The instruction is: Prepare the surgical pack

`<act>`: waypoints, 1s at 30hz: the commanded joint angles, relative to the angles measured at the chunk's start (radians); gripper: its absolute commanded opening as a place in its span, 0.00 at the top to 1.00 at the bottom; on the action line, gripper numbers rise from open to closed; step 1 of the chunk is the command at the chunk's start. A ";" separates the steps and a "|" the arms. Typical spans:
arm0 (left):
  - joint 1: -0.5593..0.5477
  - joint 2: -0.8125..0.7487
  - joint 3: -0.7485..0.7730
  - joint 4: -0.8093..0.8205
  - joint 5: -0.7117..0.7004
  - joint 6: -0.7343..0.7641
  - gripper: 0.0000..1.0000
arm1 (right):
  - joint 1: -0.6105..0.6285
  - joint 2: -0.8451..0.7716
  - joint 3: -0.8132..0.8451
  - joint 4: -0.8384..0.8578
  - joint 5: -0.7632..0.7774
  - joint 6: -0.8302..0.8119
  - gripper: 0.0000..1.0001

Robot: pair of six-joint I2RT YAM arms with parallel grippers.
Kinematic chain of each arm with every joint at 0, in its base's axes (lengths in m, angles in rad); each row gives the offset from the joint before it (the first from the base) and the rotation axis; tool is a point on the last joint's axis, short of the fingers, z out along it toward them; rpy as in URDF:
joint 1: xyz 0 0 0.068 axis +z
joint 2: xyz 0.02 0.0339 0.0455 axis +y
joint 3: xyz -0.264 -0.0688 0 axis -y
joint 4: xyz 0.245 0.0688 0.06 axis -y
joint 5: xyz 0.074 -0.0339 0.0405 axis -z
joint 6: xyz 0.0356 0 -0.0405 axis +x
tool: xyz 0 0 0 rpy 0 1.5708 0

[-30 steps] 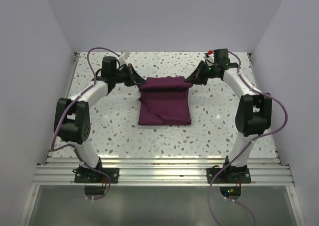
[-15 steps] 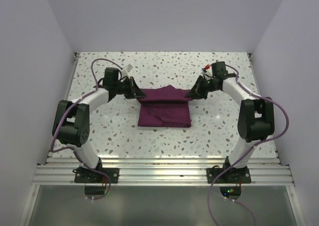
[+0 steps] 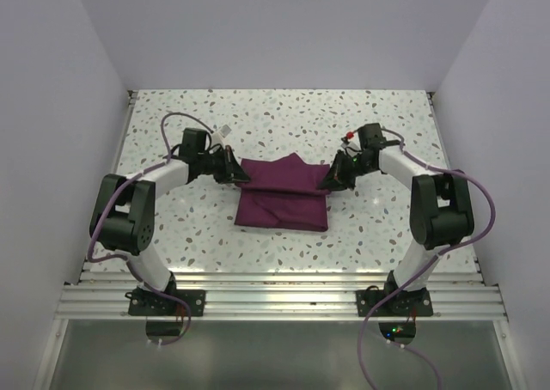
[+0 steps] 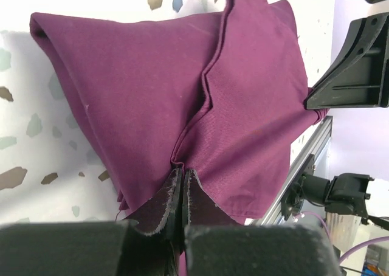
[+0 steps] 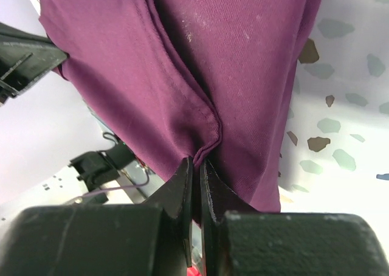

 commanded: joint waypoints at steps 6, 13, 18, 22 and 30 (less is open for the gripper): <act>0.010 -0.024 -0.052 -0.022 -0.012 0.073 0.96 | 0.026 -0.022 -0.038 -0.075 -0.002 -0.083 0.85; 0.010 -0.086 -0.114 -0.001 0.055 0.103 0.73 | 0.082 -0.068 -0.075 -0.143 -0.045 -0.116 0.68; 0.010 -0.136 -0.117 -0.061 0.051 0.131 0.72 | 0.094 -0.122 -0.116 -0.186 -0.051 -0.123 0.64; 0.010 -0.189 -0.108 -0.107 0.037 0.161 0.66 | 0.094 -0.153 -0.089 -0.239 -0.002 -0.149 0.52; 0.010 -0.261 -0.011 -0.218 -0.070 0.209 0.65 | 0.063 -0.092 0.139 -0.264 0.096 -0.140 0.36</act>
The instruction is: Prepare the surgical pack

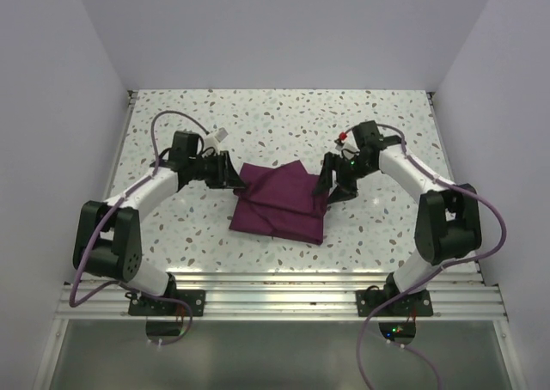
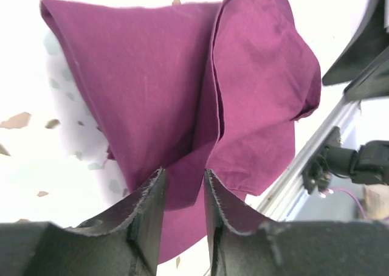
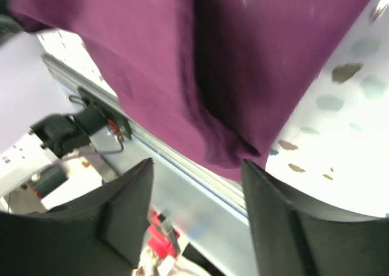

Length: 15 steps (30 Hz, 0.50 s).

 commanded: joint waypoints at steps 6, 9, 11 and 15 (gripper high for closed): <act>0.008 -0.055 0.078 -0.065 -0.128 0.043 0.68 | -0.019 0.188 0.370 -0.015 0.039 -0.031 0.25; 0.010 -0.058 0.074 -0.059 -0.131 0.039 0.66 | -0.019 0.276 0.436 0.044 0.004 -0.037 0.23; 0.010 -0.064 0.070 -0.050 -0.125 0.037 0.65 | -0.014 0.337 0.462 0.069 -0.016 -0.063 0.22; 0.010 -0.070 0.070 -0.060 -0.121 0.052 0.65 | -0.008 0.423 0.539 0.046 -0.009 -0.144 0.23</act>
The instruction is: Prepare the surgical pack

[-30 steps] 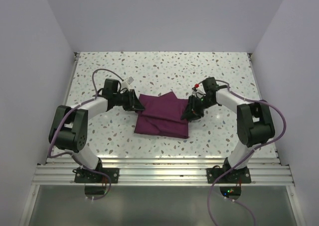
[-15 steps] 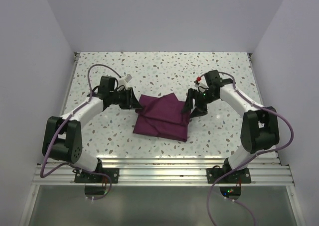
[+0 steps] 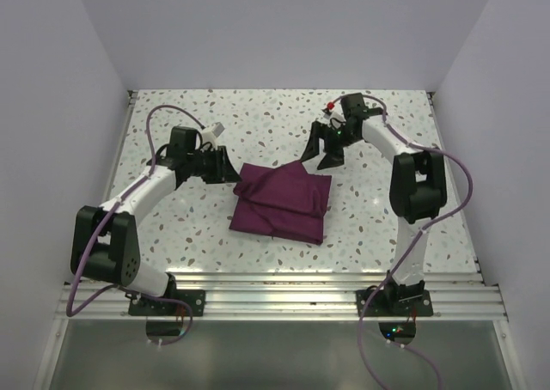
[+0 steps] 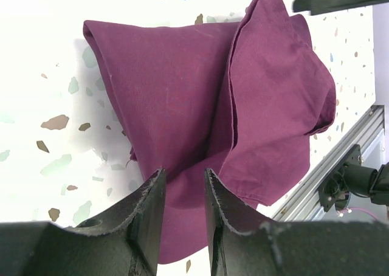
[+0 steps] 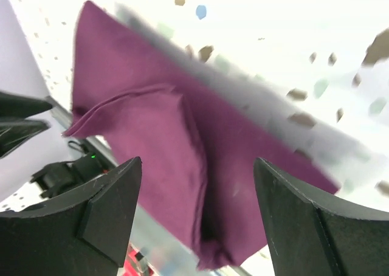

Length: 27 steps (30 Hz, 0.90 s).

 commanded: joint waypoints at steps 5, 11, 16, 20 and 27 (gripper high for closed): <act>0.011 -0.045 0.008 -0.007 -0.004 0.037 0.65 | 0.030 0.103 0.107 0.028 -0.055 -0.102 0.26; 0.011 -0.037 0.003 0.002 0.006 0.028 0.65 | 0.080 0.137 0.165 0.053 -0.043 -0.088 0.30; 0.011 -0.033 -0.001 0.005 0.009 0.028 0.65 | 0.086 0.162 0.183 0.043 -0.061 -0.076 0.35; 0.013 -0.037 -0.020 0.015 0.009 0.024 0.65 | 0.086 0.148 0.151 0.054 -0.078 -0.082 0.39; 0.016 -0.040 -0.032 0.022 0.013 0.020 0.65 | 0.087 0.153 0.145 0.075 -0.136 -0.065 0.53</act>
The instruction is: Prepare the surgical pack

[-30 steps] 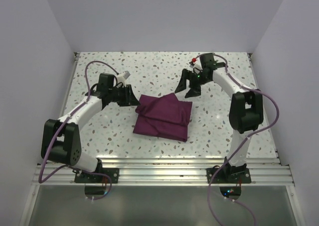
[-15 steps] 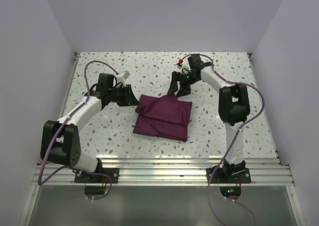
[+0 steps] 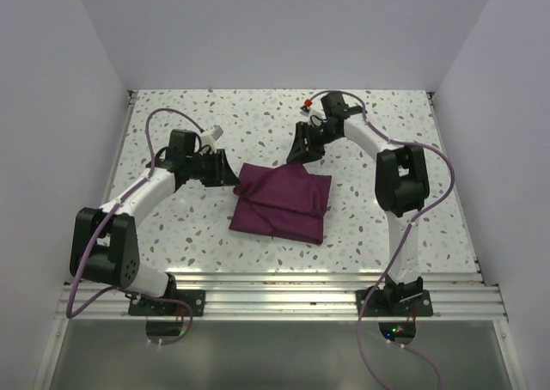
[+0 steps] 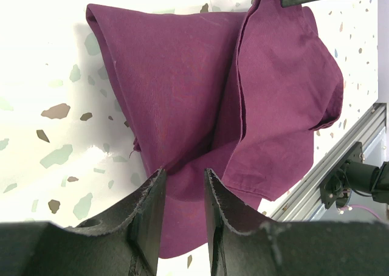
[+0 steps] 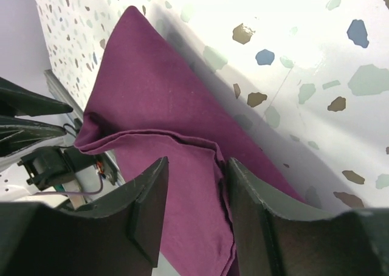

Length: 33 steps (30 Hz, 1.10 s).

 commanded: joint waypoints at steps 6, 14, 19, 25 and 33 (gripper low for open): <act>0.014 -0.033 -0.007 0.024 0.008 0.014 0.65 | -0.004 -0.004 -0.046 0.032 -0.016 -0.005 0.50; 0.018 -0.034 -0.006 0.027 0.014 0.010 0.65 | -0.002 0.014 -0.042 0.023 -0.006 -0.007 0.55; 0.023 -0.027 -0.007 0.031 0.021 0.008 0.65 | 0.004 0.002 -0.053 0.032 -0.047 0.015 0.82; 0.049 -0.016 0.008 0.015 0.001 -0.036 0.67 | 0.032 -0.094 -0.090 0.010 -0.085 0.056 1.00; 0.095 -0.010 0.054 -0.044 -0.050 -0.083 0.68 | 0.073 -0.281 -0.235 -0.136 -0.102 0.015 1.00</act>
